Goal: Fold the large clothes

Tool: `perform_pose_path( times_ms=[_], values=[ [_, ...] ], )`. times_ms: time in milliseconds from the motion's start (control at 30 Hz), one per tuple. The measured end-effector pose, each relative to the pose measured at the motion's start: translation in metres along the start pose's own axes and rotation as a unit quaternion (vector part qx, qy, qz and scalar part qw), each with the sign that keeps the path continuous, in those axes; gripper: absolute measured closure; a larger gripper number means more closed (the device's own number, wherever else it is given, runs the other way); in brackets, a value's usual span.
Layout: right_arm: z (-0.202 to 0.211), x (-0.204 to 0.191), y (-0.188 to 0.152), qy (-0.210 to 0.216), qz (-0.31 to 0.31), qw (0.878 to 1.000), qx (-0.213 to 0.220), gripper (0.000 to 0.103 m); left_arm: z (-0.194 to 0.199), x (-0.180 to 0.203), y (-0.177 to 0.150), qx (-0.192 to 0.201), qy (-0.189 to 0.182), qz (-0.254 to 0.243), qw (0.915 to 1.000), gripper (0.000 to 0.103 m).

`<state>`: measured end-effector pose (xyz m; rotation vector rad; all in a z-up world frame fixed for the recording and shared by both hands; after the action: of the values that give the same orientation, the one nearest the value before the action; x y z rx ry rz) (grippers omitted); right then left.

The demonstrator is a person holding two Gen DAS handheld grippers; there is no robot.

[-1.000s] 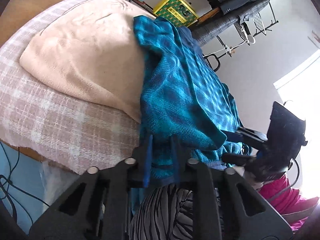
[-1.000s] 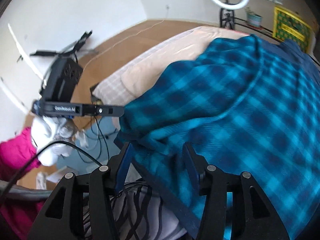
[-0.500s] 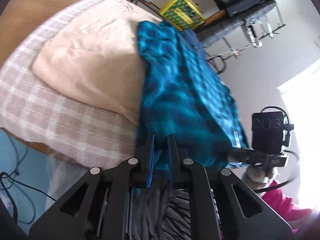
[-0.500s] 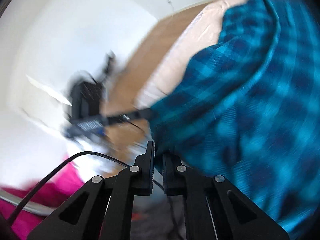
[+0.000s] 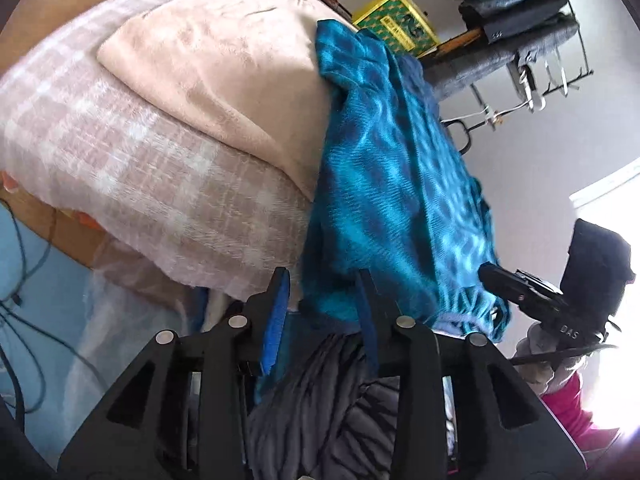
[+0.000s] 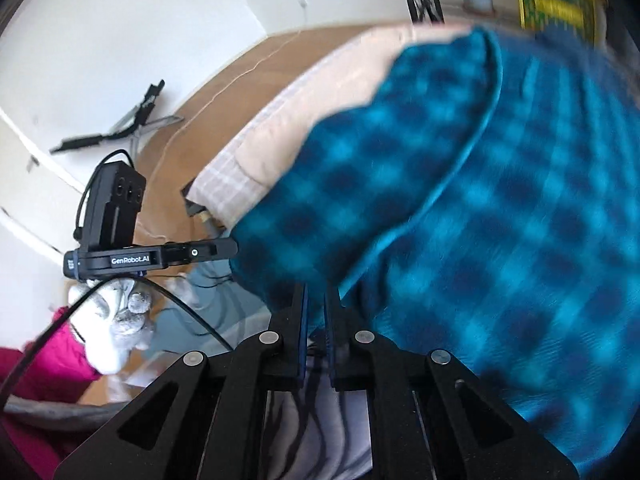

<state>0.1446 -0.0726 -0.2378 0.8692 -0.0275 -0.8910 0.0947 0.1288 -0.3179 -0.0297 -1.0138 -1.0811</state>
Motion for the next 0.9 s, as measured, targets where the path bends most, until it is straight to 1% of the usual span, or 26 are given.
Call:
perform_pose_path(
  times_ms=[67, 100, 167, 233, 267, 333, 367, 400, 467, 533, 567, 600, 633, 667, 700, 733, 767, 833, 867, 900],
  values=[
    [0.009, 0.001, 0.011, -0.009, 0.016, 0.999, 0.030, 0.094, -0.006, 0.001, -0.004, 0.000, -0.008, 0.015, 0.9999, 0.070],
    [0.007, 0.001, 0.015, -0.011, 0.019, 0.999, 0.039, 0.092, -0.009, 0.002, -0.004, -0.001, -0.009, 0.018, 0.9998, 0.071],
    [-0.008, 0.004, 0.022, -0.021, 0.024, 0.998, 0.045, 0.070, -0.015, 0.002, -0.008, -0.005, -0.010, 0.023, 0.9997, 0.071],
    [-0.027, 0.008, 0.023, -0.038, 0.029, 0.998, 0.040, 0.069, -0.018, 0.002, -0.012, -0.010, -0.010, 0.022, 0.9997, 0.073],
    [-0.038, 0.015, 0.019, -0.052, 0.029, 0.998, 0.027, 0.069, -0.019, 0.003, -0.013, -0.009, -0.012, 0.021, 0.9997, 0.079],
    [-0.058, 0.023, 0.013, -0.061, 0.021, 0.998, 0.006, 0.069, -0.018, 0.003, -0.013, -0.006, -0.017, 0.018, 0.9997, 0.085],
    [-0.056, 0.025, 0.010, -0.062, 0.018, 0.998, 0.000, 0.069, -0.017, 0.003, -0.013, -0.005, -0.020, 0.020, 0.9996, 0.092],
    [-0.064, 0.030, 0.006, -0.066, 0.016, 0.998, -0.013, 0.069, -0.014, 0.006, -0.012, -0.003, -0.032, 0.025, 0.9992, 0.096],
    [-0.073, 0.035, 0.000, -0.071, 0.019, 0.997, -0.028, 0.068, -0.007, 0.009, -0.011, 0.005, -0.046, 0.030, 0.9985, 0.097],
    [-0.073, 0.032, 0.001, -0.070, 0.035, 0.996, -0.035, 0.069, 0.003, 0.014, -0.008, 0.022, -0.062, 0.032, 0.9973, 0.097],
    [-0.073, 0.032, 0.002, -0.070, 0.038, 0.996, -0.040, 0.069, 0.007, 0.017, -0.007, 0.034, -0.059, 0.023, 0.9974, 0.097],
    [-0.072, 0.033, 0.003, -0.068, 0.039, 0.996, -0.047, 0.069, 0.009, 0.016, -0.005, 0.043, -0.044, 0.014, 0.9980, 0.097],
    [-0.073, 0.033, 0.003, -0.067, 0.039, 0.996, -0.050, 0.069, 0.009, 0.013, -0.005, 0.049, -0.032, 0.011, 0.9982, 0.096],
    [-0.073, 0.034, 0.004, -0.064, 0.038, 0.996, -0.053, 0.069, 0.007, 0.010, -0.006, 0.047, -0.026, 0.013, 0.9985, 0.086],
    [-0.073, 0.035, 0.004, -0.061, 0.035, 0.996, -0.054, 0.069, 0.003, 0.004, -0.007, 0.040, -0.027, 0.030, 0.9984, 0.067],
    [-0.073, 0.036, 0.003, -0.060, 0.030, 0.996, -0.055, 0.069, 0.000, 0.000, -0.008, 0.037, -0.030, 0.044, 0.9979, 0.059],
    [-0.071, 0.038, 0.003, -0.057, 0.021, 0.997, -0.054, 0.069, -0.002, -0.005, -0.009, 0.038, -0.033, 0.059, 0.9970, 0.055],
    [-0.070, 0.040, 0.002, -0.055, 0.011, 0.997, -0.053, 0.069, -0.007, -0.009, -0.013, 0.029, -0.030, 0.070, 0.9967, 0.055],
    [-0.070, 0.038, -0.001, -0.056, 0.011, 0.997, -0.053, 0.069, -0.010, -0.009, -0.015, 0.025, -0.038, 0.074, 0.9962, 0.055],
    [-0.070, 0.038, -0.001, -0.058, 0.013, 0.997, -0.054, 0.069, -0.014, -0.008, -0.019, 0.018, -0.045, 0.077, 0.9958, 0.059]
  ],
)
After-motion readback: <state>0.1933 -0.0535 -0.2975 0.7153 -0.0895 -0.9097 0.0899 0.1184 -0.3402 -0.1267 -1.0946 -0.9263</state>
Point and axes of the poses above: each gripper's, at about its wrist camera, not at the fingertips, and z roughly against the way its jaws point, x to its right, y to its top, the point moved 7 cm from there along -z, roughly the way its jaws point, and after that the axes turned 12 degrees about x, right-handed, at the moved point
